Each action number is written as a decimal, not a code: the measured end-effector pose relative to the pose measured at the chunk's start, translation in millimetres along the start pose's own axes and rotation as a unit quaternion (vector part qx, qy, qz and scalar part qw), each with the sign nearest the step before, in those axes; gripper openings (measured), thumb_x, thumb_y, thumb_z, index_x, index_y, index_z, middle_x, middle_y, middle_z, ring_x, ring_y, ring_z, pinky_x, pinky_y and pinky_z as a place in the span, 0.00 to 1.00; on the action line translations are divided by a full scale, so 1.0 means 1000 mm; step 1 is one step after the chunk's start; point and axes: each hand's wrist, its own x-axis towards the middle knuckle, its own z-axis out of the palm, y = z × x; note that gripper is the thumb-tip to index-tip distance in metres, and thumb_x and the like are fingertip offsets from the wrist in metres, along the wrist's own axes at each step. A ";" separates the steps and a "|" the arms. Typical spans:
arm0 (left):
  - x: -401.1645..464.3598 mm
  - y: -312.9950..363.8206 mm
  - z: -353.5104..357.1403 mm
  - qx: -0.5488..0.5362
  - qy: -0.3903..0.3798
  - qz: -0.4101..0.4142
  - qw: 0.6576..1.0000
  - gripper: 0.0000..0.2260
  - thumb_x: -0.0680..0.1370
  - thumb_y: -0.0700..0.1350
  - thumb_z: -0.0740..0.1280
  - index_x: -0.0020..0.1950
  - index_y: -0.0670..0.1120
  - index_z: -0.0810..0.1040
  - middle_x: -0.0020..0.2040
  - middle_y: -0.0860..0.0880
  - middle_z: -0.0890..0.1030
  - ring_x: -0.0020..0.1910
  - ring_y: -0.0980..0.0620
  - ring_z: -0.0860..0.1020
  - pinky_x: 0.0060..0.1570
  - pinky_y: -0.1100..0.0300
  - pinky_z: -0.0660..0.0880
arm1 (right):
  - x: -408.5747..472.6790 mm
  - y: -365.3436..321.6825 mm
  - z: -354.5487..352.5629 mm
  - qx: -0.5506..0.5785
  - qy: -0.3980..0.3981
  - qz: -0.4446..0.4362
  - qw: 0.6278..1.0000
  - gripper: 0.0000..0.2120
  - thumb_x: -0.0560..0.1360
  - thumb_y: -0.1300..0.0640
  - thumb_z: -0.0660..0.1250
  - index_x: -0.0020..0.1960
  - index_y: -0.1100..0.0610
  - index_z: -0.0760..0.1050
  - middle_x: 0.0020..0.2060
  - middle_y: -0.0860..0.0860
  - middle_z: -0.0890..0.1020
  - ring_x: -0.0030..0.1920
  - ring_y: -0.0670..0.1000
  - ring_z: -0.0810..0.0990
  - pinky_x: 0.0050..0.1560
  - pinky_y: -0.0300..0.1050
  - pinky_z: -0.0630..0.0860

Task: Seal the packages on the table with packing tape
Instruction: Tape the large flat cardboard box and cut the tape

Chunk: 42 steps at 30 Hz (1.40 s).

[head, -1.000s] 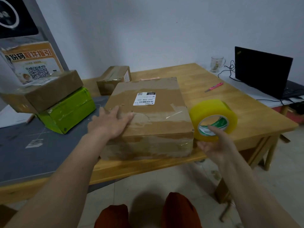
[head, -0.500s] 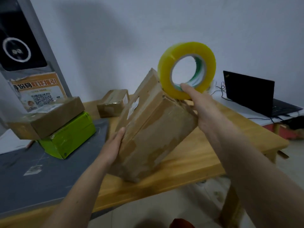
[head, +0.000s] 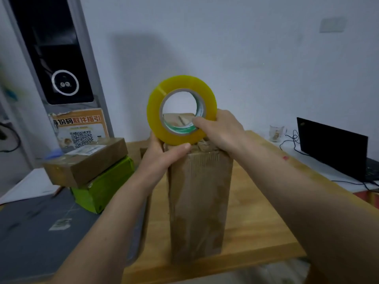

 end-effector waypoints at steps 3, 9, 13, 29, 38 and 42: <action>-0.003 -0.002 -0.017 0.064 -0.042 -0.018 0.997 0.47 0.62 0.67 0.70 0.77 0.58 0.56 0.60 0.73 0.71 0.61 0.71 0.70 0.56 0.72 0.69 | 0.011 0.002 -0.015 0.114 0.039 0.047 0.992 0.13 0.74 0.52 0.64 0.55 0.57 0.74 0.47 0.55 0.80 0.47 0.57 0.80 0.43 0.54 0.81; -0.005 0.004 -0.025 0.137 -0.083 -0.047 0.986 0.44 0.68 0.66 0.64 0.80 0.57 0.49 0.76 0.61 0.58 0.74 0.61 0.57 0.69 0.61 0.59 | 0.011 0.023 -0.023 0.262 0.069 0.139 0.953 0.19 0.76 0.54 0.66 0.66 0.55 0.70 0.56 0.56 0.79 0.53 0.58 0.81 0.42 0.58 0.83; -0.005 0.009 -0.022 0.149 -0.088 -0.054 0.983 0.43 0.69 0.65 0.62 0.80 0.57 0.48 0.79 0.61 0.51 0.76 0.62 0.51 0.71 0.61 0.53 | 0.010 0.029 -0.017 0.335 0.108 0.182 0.918 0.21 0.75 0.51 0.68 0.66 0.56 0.70 0.56 0.56 0.80 0.52 0.57 0.81 0.44 0.55 0.83; -0.010 0.009 -0.033 0.203 -0.107 -0.040 0.972 0.40 0.69 0.70 0.58 0.79 0.60 0.53 0.77 0.61 0.58 0.76 0.58 0.55 0.76 0.46 0.56 | 0.005 0.046 -0.035 0.454 -0.011 0.232 0.860 0.19 0.77 0.49 0.68 0.65 0.54 0.70 0.56 0.59 0.82 0.45 0.60 0.86 0.40 0.61 0.83; -0.012 0.004 -0.040 0.228 -0.113 -0.032 0.967 0.37 0.72 0.68 0.56 0.79 0.59 0.53 0.76 0.62 0.58 0.76 0.60 0.56 0.76 0.48 0.56 | -0.002 0.080 -0.039 0.464 0.038 0.251 0.848 0.15 0.80 0.48 0.64 0.63 0.53 0.69 0.59 0.59 0.78 0.46 0.59 0.83 0.33 0.56 0.79; -0.004 -0.001 -0.035 0.208 -0.097 -0.030 0.973 0.34 0.76 0.63 0.57 0.80 0.58 0.52 0.76 0.61 0.59 0.75 0.59 0.57 0.72 0.56 0.58 | -0.026 0.109 -0.011 0.527 0.040 0.304 0.793 0.18 0.78 0.50 0.66 0.65 0.55 0.71 0.55 0.60 0.81 0.44 0.60 0.84 0.33 0.57 0.80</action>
